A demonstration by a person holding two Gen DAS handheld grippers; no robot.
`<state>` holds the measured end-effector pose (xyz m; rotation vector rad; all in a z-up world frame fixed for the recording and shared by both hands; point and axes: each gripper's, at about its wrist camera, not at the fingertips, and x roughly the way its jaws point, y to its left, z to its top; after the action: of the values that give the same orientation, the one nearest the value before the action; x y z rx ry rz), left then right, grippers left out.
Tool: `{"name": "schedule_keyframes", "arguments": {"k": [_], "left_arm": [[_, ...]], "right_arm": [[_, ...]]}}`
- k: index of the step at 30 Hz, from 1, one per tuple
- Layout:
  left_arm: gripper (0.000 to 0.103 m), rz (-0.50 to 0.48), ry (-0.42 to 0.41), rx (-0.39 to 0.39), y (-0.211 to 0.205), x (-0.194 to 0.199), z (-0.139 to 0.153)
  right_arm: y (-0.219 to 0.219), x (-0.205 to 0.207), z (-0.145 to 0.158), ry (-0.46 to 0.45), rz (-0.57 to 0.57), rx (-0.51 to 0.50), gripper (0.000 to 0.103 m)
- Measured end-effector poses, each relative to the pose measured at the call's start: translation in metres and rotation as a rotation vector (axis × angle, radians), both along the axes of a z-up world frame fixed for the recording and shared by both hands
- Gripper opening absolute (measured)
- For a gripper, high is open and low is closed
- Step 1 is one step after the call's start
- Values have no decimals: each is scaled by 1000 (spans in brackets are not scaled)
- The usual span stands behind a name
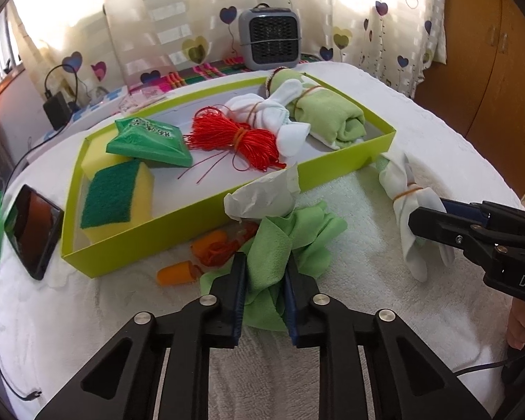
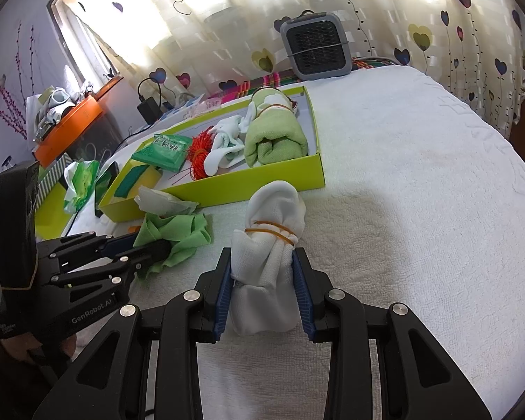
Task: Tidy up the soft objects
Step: 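Grasp the light-green cloth with the left tool while the right tool holds the socks, then carry the cloth and white tied socks over the box with both tools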
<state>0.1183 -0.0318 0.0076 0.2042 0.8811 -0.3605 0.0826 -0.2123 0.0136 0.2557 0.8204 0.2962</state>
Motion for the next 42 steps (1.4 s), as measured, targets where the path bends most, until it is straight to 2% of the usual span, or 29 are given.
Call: {"name": "schedule_keyframes", "arguments": {"k": [30, 42], "left_arm": [[14, 8, 6, -142, 17, -22, 20], [14, 26, -47, -172, 26, -30, 41]], "right_arm": [[9, -8, 11, -50, 31, -34, 34], [13, -11, 25, -89, 43, -49, 34]]}}
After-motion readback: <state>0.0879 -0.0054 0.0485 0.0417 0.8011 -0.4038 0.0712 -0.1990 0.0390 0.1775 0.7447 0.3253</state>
